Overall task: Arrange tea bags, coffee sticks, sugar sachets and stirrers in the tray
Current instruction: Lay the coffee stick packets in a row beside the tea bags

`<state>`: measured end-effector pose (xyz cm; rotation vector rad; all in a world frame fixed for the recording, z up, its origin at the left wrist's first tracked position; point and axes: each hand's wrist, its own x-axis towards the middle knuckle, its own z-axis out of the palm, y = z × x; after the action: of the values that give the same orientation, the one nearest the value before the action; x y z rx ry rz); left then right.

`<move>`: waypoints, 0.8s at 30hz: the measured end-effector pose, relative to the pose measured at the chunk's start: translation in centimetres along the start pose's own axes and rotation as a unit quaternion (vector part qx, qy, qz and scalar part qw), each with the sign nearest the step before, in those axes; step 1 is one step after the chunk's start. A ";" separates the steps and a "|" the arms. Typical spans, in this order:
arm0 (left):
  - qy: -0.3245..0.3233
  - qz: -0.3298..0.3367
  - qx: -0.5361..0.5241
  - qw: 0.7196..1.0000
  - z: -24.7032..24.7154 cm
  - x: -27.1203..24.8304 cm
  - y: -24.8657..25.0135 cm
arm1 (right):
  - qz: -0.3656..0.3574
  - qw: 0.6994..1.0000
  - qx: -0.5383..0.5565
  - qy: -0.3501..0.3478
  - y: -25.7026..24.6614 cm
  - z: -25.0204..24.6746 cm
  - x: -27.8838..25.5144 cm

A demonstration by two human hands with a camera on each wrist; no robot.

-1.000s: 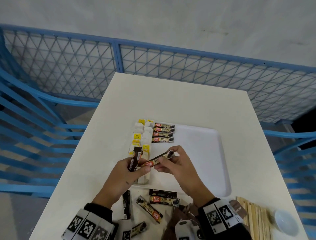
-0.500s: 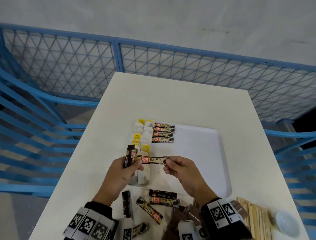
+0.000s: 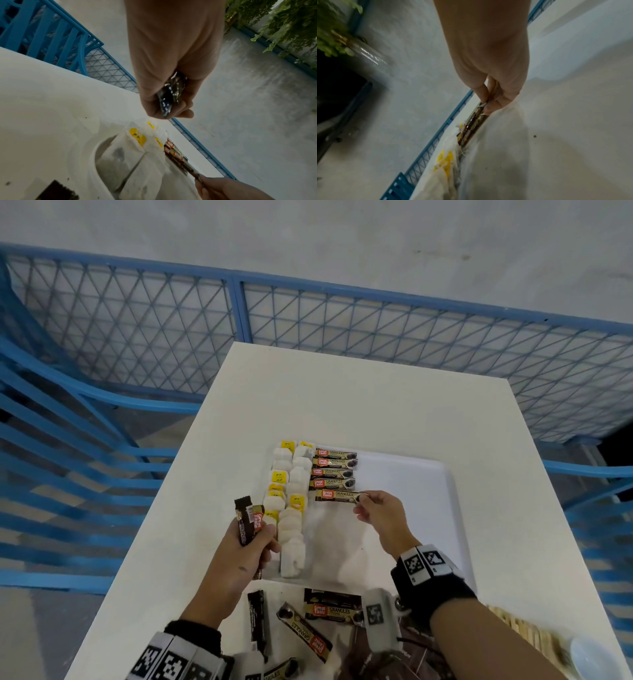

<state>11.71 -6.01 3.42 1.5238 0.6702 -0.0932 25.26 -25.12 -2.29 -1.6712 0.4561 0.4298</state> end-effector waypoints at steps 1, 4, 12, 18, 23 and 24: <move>-0.001 0.001 0.001 1.000 0.0 0.1 -0.1 | -0.001 1.000 -0.012 0.009 0.1 0.2 0.5; -0.009 0.004 0.005 1.000 -0.1 0.2 0.0 | -0.013 0.997 -0.069 0.033 0.2 1.1 1.4; 0.002 0.012 -0.018 1.000 0.2 0.0 0.4 | -0.037 0.978 -0.192 0.077 0.4 2.3 2.1; 0.006 -0.003 -0.048 0.999 0.4 0.1 0.5 | -0.037 0.975 -0.202 0.084 0.3 2.2 2.1; -0.022 0.013 -0.028 0.999 0.5 -0.1 0.5 | -0.050 0.980 -0.178 0.074 0.4 2.1 1.5; -0.024 0.014 -0.023 0.999 0.6 -0.1 0.6 | -0.061 0.980 -0.177 0.063 0.3 2.1 1.2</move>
<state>12.05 -6.53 3.92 1.4818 0.6074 -0.0923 26.03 -23.14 -3.50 -2.0678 0.3808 0.3281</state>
